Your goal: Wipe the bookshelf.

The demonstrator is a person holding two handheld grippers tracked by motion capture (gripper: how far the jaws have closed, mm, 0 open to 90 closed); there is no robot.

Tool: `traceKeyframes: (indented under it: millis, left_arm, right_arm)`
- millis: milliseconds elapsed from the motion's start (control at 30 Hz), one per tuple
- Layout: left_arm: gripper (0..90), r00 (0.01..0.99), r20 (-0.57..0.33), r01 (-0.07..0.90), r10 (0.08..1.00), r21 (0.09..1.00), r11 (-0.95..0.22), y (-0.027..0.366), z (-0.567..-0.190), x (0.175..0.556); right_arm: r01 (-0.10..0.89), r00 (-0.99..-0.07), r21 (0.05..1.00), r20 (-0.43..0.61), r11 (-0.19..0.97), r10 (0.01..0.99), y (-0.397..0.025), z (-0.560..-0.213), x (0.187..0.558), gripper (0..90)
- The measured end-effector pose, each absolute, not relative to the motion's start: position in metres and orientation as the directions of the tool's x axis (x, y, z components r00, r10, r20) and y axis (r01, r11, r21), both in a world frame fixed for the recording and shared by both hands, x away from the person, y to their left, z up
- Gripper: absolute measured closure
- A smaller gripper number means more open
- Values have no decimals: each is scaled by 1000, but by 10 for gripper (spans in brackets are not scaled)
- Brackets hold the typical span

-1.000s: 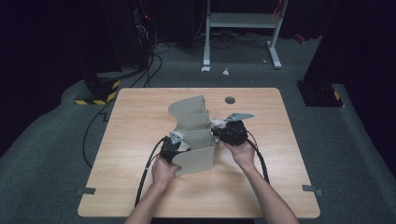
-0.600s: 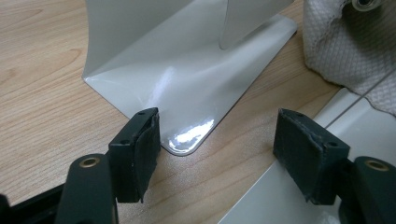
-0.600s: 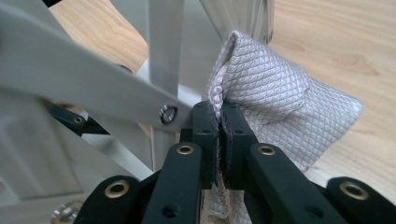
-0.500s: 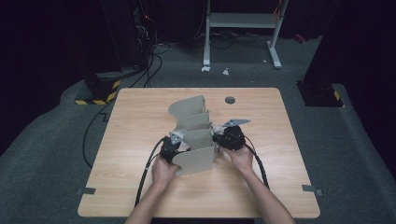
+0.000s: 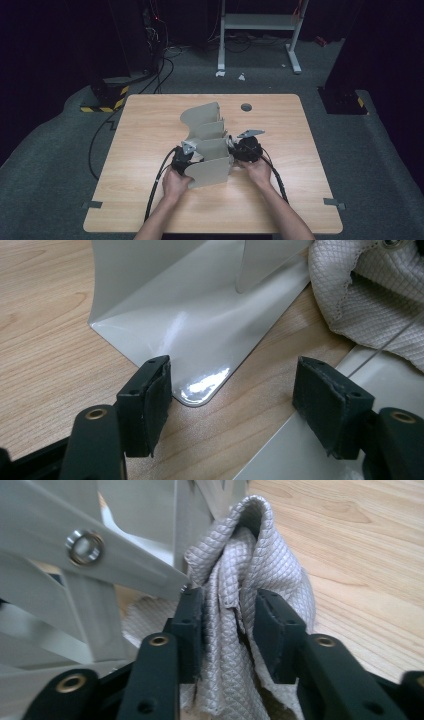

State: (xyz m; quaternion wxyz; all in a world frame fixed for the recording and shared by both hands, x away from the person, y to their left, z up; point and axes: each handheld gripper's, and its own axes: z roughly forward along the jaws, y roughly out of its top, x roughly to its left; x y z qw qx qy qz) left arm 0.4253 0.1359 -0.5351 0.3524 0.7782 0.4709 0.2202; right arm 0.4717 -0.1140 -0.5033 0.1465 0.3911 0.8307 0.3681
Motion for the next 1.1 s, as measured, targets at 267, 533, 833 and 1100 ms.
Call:
traceKeyframes:
  millis: [267,533,833,1100]
  left_arm:
    - [319,459,9,578,888,756,-307,136,-535,425]
    - [320,459,9,578,888,756,-306,136,-535,425]
    - [319,461,10,577,888,757,-308,136,-535,425]
    - [325,473,7,573,881,757,-313,135,-535,425]
  right_arm:
    - [594,-598,669,-5,448,801,-111,-520,483,488]
    - [570,-610,674,-36,470,791,-106,-520,484,790]
    - [569,-639,711,67,413,766,-105,-516,486,847]
    - [524,-664,763,86,380,743,-104,-495,483,852]
